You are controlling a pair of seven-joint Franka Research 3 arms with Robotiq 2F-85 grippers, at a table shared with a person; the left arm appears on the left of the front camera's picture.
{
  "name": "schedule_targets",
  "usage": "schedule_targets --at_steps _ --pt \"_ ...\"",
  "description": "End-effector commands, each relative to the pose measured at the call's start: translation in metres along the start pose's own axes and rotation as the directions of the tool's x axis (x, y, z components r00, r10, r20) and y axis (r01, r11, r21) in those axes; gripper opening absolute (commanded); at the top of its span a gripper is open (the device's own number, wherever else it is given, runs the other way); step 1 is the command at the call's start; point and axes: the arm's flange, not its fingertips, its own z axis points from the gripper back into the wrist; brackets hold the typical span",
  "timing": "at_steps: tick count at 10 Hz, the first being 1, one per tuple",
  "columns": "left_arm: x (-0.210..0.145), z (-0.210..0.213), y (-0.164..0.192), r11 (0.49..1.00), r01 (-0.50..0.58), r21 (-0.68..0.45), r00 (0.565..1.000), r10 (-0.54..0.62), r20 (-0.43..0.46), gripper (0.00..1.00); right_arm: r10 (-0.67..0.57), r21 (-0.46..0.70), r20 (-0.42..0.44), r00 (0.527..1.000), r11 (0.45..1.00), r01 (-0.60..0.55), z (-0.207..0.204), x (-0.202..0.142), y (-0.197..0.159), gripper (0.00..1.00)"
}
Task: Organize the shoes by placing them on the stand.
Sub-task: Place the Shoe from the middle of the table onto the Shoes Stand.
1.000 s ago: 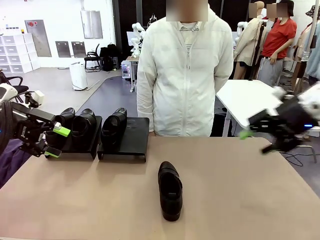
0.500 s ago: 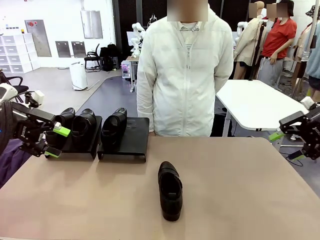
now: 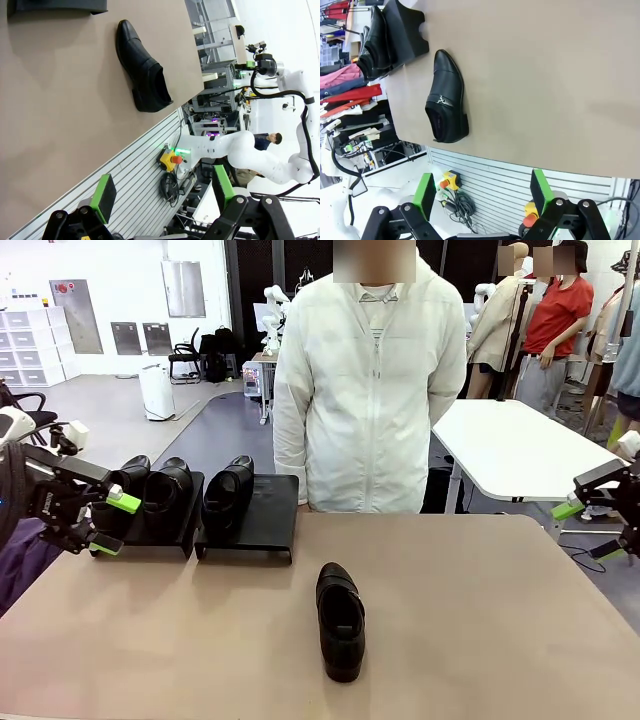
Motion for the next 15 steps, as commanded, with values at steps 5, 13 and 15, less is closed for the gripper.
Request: schedule_targets --at_steps 5,13,15 --pt "-0.002 0.002 0.000 1.000 0.000 0.003 1.000 0.000 -0.010 1.00 0.004 0.027 0.002 1.000 1.000 -0.004 0.001 0.001 0.005 1.00" --pt "0.010 -0.334 -0.188 0.632 0.052 0.773 0.978 0.123 -0.166 1.00 0.004 0.027 0.002 1.000 1.000 -0.004 0.001 0.001 0.005 1.00" --pt "0.009 -0.341 -0.183 0.601 -0.043 0.798 0.986 0.156 -0.065 1.00 0.004 0.027 0.002 1.000 1.000 -0.004 0.001 0.001 0.005 1.00"
